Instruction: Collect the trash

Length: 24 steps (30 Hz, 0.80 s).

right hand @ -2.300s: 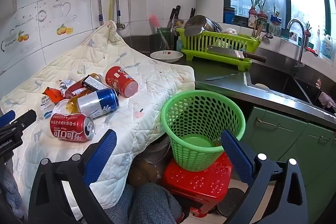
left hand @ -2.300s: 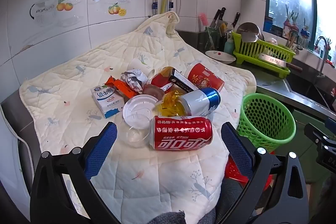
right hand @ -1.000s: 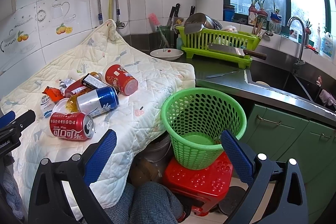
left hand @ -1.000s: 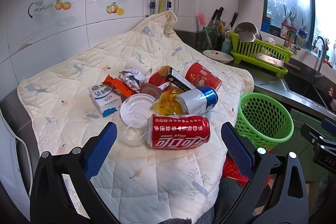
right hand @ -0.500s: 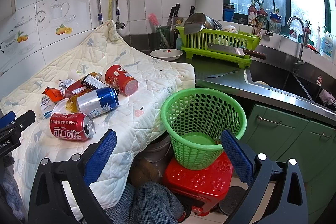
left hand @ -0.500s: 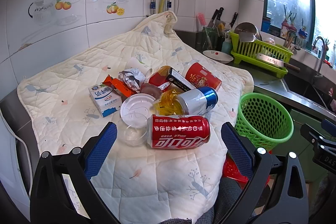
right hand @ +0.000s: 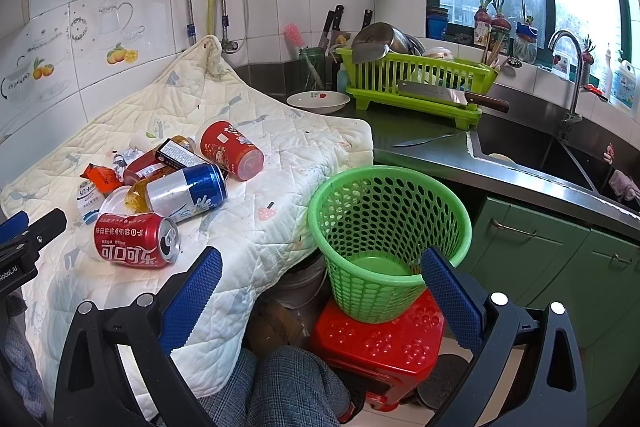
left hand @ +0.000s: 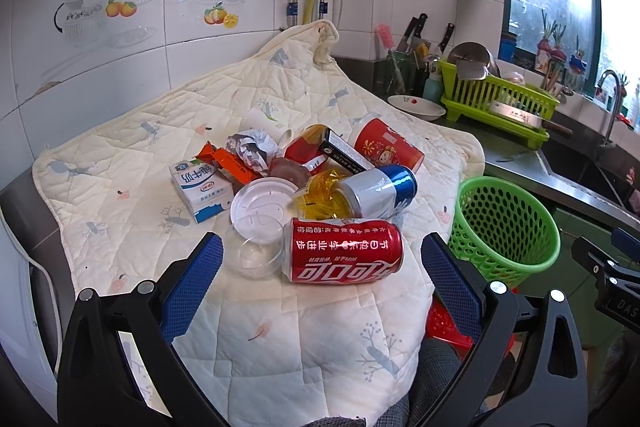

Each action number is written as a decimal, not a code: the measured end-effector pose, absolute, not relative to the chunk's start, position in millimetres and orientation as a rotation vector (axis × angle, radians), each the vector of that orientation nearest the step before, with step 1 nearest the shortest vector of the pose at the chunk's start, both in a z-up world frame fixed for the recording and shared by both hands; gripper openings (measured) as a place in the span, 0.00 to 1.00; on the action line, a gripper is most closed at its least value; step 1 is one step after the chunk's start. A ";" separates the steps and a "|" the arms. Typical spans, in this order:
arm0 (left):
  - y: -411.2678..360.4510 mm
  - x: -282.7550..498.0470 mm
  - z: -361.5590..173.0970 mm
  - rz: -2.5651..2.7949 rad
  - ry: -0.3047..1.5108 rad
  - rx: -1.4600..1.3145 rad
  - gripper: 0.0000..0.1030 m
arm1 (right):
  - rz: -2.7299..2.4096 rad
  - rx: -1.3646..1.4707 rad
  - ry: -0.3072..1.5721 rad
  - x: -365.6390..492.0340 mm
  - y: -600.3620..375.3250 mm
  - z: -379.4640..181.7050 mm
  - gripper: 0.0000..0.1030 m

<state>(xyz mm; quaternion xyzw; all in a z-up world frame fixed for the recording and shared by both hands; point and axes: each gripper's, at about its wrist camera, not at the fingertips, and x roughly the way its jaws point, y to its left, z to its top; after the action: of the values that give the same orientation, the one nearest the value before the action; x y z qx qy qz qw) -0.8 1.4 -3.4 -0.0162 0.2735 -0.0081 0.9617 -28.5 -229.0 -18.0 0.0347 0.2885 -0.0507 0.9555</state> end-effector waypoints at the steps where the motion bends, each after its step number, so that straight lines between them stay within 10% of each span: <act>1: 1.7 -0.6 -3.6 -0.017 0.554 -0.033 0.95 | -0.103 0.069 0.585 -28.5 -228.7 -18.2 0.94; 24: 6.4 11.6 -9.6 -0.037 0.570 0.004 0.95 | -0.073 0.048 0.605 -13.4 -222.1 -24.8 0.94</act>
<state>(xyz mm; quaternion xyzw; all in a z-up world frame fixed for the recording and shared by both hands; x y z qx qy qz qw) 11.6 6.4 -9.6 0.0021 0.2811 -0.0184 0.9595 -13.4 -222.1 -24.8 0.0234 0.2978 -0.0361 0.9536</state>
